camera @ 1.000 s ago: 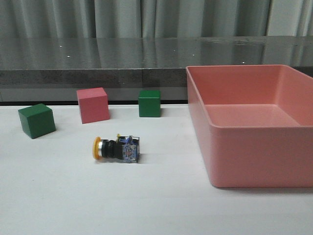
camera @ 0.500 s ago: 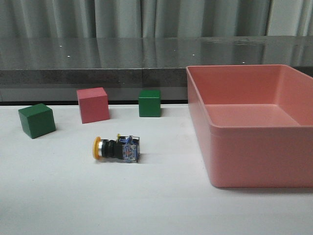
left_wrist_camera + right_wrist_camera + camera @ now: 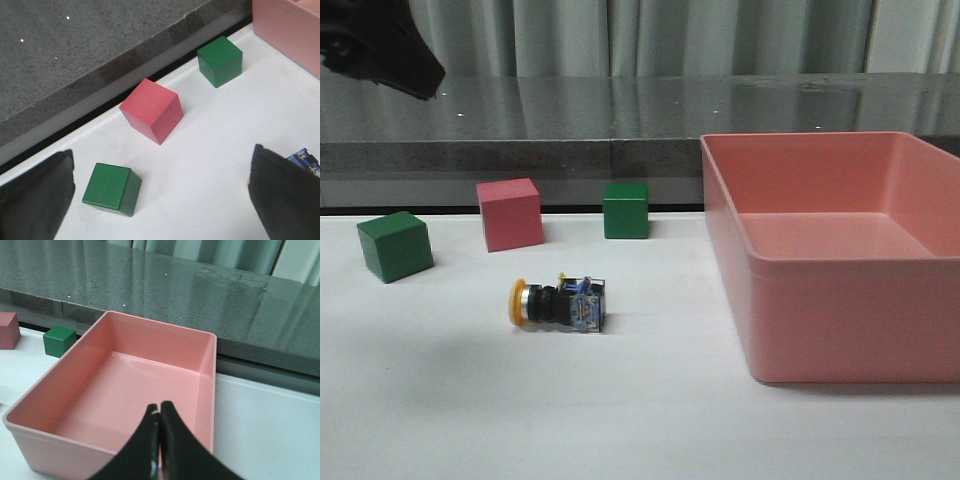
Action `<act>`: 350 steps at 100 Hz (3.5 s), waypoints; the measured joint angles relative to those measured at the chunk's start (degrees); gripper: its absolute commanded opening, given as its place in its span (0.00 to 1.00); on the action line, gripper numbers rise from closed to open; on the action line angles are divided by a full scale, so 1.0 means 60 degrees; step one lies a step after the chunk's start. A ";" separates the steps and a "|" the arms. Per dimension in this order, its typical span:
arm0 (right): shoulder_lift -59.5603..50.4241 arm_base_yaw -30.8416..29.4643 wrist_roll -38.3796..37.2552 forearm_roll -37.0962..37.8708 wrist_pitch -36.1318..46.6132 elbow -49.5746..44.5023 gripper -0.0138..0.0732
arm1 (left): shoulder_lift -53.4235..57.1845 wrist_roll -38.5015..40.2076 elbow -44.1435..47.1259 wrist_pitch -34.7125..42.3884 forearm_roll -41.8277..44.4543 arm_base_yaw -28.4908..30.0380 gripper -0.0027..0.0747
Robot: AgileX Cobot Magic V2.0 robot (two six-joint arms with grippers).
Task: Place and stand button with both arms
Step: 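Reach the left gripper down over the lying button, then grasp the button's yellow cap end with the left gripper and lift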
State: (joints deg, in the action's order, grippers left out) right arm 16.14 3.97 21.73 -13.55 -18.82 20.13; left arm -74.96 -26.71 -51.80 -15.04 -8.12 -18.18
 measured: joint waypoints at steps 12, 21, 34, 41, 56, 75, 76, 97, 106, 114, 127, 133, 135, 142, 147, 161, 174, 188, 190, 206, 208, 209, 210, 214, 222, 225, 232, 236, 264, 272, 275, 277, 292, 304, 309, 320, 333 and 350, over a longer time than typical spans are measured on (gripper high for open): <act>0.0000 0.0000 0.0000 0.0000 0.0000 0.0000 0.07 | -0.0600 -0.0588 -0.0063 0.0075 -0.0112 0.0000 0.88; 0.0000 0.0000 0.0000 0.0000 0.0000 0.0000 0.07 | -0.1057 -0.1183 -0.0212 0.0049 -0.0349 0.0000 0.88; 0.0000 0.0000 0.0000 0.0000 0.0000 0.0000 0.07 | -0.1708 -0.2981 -0.0764 -0.0423 -0.1634 0.0000 0.88; 0.0000 0.0000 0.0000 0.0000 0.0000 0.0000 0.07 | -0.2069 -0.4719 -0.1178 -0.1046 -0.2962 0.0032 0.88; 0.0000 0.0000 0.0000 0.0000 0.0000 0.0000 0.07 | -0.2833 -0.9215 -0.2008 -0.3410 -0.6342 0.0532 0.88; 0.0000 0.0000 -0.0016 0.0000 0.0000 0.0000 0.07 | -0.3828 -1.2947 -0.2309 -0.5853 -0.8700 0.1550 0.88; 0.0000 0.0000 -0.0016 0.0000 0.0000 0.0000 0.07 | -0.3869 -1.3025 -0.2309 -0.5903 -0.8757 0.1582 0.88; 0.0000 0.0000 -0.0016 0.0000 0.0000 0.0000 0.07 | -0.4952 -1.4278 -0.2316 -0.6975 -0.9832 0.2100 0.88; 0.0000 0.0000 -0.0016 0.0000 0.0000 0.0000 0.07 | -0.5324 -1.4405 -0.2331 -0.7141 -1.0175 0.2114 0.88; 0.0000 0.0000 -0.0016 0.0000 0.0000 0.0000 0.07 | -0.5647 -1.4430 -0.2338 -0.7224 -1.0520 0.2114 0.88; 0.0000 0.0000 -0.0016 0.0000 0.0000 0.0000 0.07 | -0.6039 -1.4641 -0.2354 -0.7224 -1.0715 0.2114 0.88; 0.0000 0.0000 -0.0016 0.0000 -0.0015 0.0000 0.07 | -0.6142 -1.4808 -0.2354 -0.7224 -1.0715 0.2114 0.88; 0.0000 0.0000 -0.0016 0.0000 -0.0015 0.0000 0.07 | -0.6169 -1.4859 -0.2354 -0.7224 -1.0715 0.2114 0.88; 0.0000 0.0000 -0.0016 0.0000 -0.0015 0.0000 0.07 | -0.6238 -1.5111 -0.2360 -0.7224 -1.0715 0.2114 0.88; 0.0000 0.0000 -0.0016 0.0000 -0.0015 0.0000 0.07 | -0.6304 -1.5282 -0.2360 -0.7224 -1.0647 0.2114 0.88; 0.0000 0.0000 -0.0016 0.0000 -0.0015 0.0000 0.07 | -0.6515 -1.5712 -0.2375 -0.7224 -1.0432 0.2114 0.88; 0.0000 0.0000 -0.0016 0.0000 -0.0015 0.0000 0.07 | -0.6885 -1.5894 -0.2375 -0.7224 -1.0344 0.2114 0.88; 0.0000 0.0000 -0.0016 0.0000 -0.0015 0.0000 0.07 | -0.7212 -1.6156 -0.2375 -0.7207 -1.0344 0.2114 0.85; 0.0000 0.0000 -0.0016 0.0000 -0.0015 0.0000 0.07 | -0.7253 -1.6227 -0.2382 -0.7207 -1.0344 0.2114 0.84; 0.0000 0.0000 -0.0016 0.0000 -0.0015 0.0000 0.07 | -0.7620 -1.6533 -0.2382 -0.7192 -1.0364 0.2114 0.81; 0.0000 0.0000 -0.0016 0.0000 -0.0015 0.0000 0.07 | -0.7651 -1.6587 -0.2382 -0.7192 -1.0364 0.2114 0.81; 0.0000 0.0000 -0.0016 0.0000 -0.0015 0.0000 0.07 | -0.7668 -1.6600 -0.2382 -0.7173 -1.0364 0.2114 0.81; 0.0000 0.0000 -0.0016 0.0000 -0.0015 0.0000 0.07 | -0.7697 -1.6642 -0.2382 -0.7173 -1.0364 0.2114 0.81; 0.0000 0.0000 -0.0016 0.0000 -0.0015 0.0000 0.07 | -0.7766 -1.6755 -0.2382 -0.7155 -1.0387 0.2045 0.80; 0.0000 0.0000 -0.0016 0.0000 -0.0015 0.0000 0.07 | -0.7814 -1.6988 -0.2399 -0.7056 -1.0474 0.1941 0.77; 0.0000 0.0000 -0.0016 0.0000 -0.0015 0.0000 0.07 | -0.7830 -1.7035 -0.2397 -0.7006 -1.0522 0.1904 0.75; 0.0000 0.0000 -0.0016 0.0000 -0.0015 0.0000 0.07 | -0.7876 -1.7137 -0.2419 -0.6899 -1.0624 0.1786 0.68; 0.0000 0.0000 -0.0016 0.0000 -0.0015 0.0000 0.07 | -0.7902 -1.7166 -0.2459 -0.6837 -1.0694 0.1747 0.61; 0.0000 0.0000 -0.0016 0.0000 -0.0015 0.0000 0.07 | -0.8019 -1.7241 -0.2523 -0.6789 -1.0880 0.1711 0.01; 0.0000 0.0000 -0.0016 0.0000 -0.0015 0.0000 0.07 | -0.8019 -1.7241 -0.2523 -0.6908 -1.0824 0.1711 0.01; 0.0000 0.0000 -0.0016 0.0000 -0.0015 0.0000 0.07 | -0.8019 -1.7241 -0.2523 -0.6990 -1.0774 0.1711 0.01; 0.0000 0.0000 -0.0016 0.0000 -0.0015 0.0000 0.07 | -0.8019 -1.7241 -0.2523 -0.7028 -1.0739 0.1711 0.01; 0.0000 0.0000 -0.0016 0.0000 -0.0015 0.0000 0.07 | -0.7662 -1.6999 -0.2462 -0.7194 -0.9994 0.1711 0.01; 0.0000 0.0000 -0.0016 0.0000 -0.0015 0.0000 0.07 | -0.6726 -1.5945 -0.2518 -0.6917 -0.8889 0.1658 0.01; 0.0000 0.0000 -0.0016 0.0000 -0.0015 0.0000 0.07 | -0.6261 -1.5299 -0.2681 -0.6727 -0.8152 0.1582 0.01; 0.0000 0.0000 -0.0016 0.0000 -0.0015 0.0000 0.07 | -0.5234 -1.3522 -0.3203 -0.6329 -0.5907 0.1254 0.01; 0.0000 0.0000 -0.0016 0.0000 -0.0015 0.0000 0.07 | -0.4407 -1.1598 -0.3922 -0.6242 -0.3140 0.0539 0.01; 0.0000 0.0000 -0.0016 0.0000 -0.0015 0.0000 0.07 | -0.4192 -0.8883 -0.4442 -0.6274 0.0602 -0.0909 0.01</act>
State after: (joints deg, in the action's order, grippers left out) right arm 16.14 3.97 21.63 -13.55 -18.91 20.13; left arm -100.11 -80.01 -78.45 -52.69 -4.51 -23.63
